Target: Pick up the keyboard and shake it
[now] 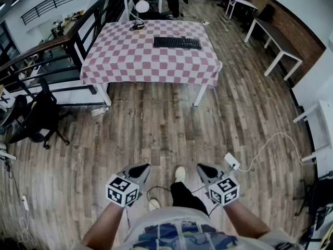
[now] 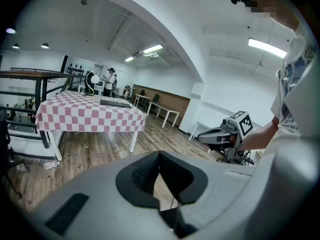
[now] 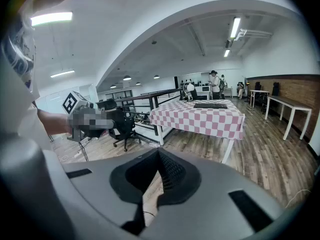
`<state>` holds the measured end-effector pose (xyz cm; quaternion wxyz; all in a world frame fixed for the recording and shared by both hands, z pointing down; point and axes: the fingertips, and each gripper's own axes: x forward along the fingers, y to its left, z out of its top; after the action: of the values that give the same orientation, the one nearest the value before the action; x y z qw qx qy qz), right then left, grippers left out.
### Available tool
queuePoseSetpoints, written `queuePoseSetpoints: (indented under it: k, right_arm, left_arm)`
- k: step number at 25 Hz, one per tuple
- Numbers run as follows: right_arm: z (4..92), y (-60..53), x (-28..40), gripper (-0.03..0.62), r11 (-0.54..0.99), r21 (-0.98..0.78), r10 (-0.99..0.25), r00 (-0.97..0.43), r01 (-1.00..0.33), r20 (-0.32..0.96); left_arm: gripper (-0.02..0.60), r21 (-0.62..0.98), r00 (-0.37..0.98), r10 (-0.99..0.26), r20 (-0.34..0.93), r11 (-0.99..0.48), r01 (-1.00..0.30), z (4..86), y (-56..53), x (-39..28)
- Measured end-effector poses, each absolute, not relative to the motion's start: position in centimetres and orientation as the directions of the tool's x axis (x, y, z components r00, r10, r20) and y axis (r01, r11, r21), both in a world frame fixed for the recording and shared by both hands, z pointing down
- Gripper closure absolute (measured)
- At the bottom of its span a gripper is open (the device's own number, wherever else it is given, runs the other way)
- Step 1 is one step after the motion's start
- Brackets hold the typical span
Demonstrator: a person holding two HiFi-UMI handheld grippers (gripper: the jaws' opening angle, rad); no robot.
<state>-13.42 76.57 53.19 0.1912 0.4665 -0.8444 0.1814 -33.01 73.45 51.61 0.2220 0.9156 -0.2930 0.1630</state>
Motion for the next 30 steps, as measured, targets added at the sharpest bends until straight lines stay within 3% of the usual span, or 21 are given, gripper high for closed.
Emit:
queuePoseSetpoints:
  k: [14,16,18,20,30]
  right_arm:
    - [53.3,58.0,0.0,0.594,0.565,-0.165,-0.692,-0.573,-0.809,0.439]
    - [54.0,55.7,1.3,0.592,0.557,-0.18,-0.689,-0.572,-0.811,0.445]
    - [54.4,53.8,2.3,0.529,0.549,-0.197,-0.686,-0.572,-0.812,0.45]
    - [54.8,51.8,3.2,0.522,0.542,-0.204,-0.689,-0.57,-0.815,0.447]
    - [56.4,37.5,5.1,0.491,0.509,-0.175,-0.703,-0.524,-0.843,0.48]
  left_arm:
    - [0.575,0.285,0.791,-0.422,0.443,-0.77,-0.571,50.2,56.6,-15.8]
    - [0.559,0.292,0.784,-0.428,0.45,-0.759,-0.582,50.6,54.1,-14.5]
    - [0.518,0.313,0.786,-0.425,0.449,-0.749,-0.584,51.0,52.0,-13.4]
    - [0.507,0.329,0.789,-0.423,0.446,-0.742,-0.584,51.3,50.0,-12.5]
    - [0.497,0.336,0.795,-0.436,0.421,-0.739,-0.583,52.1,33.9,-12.7]
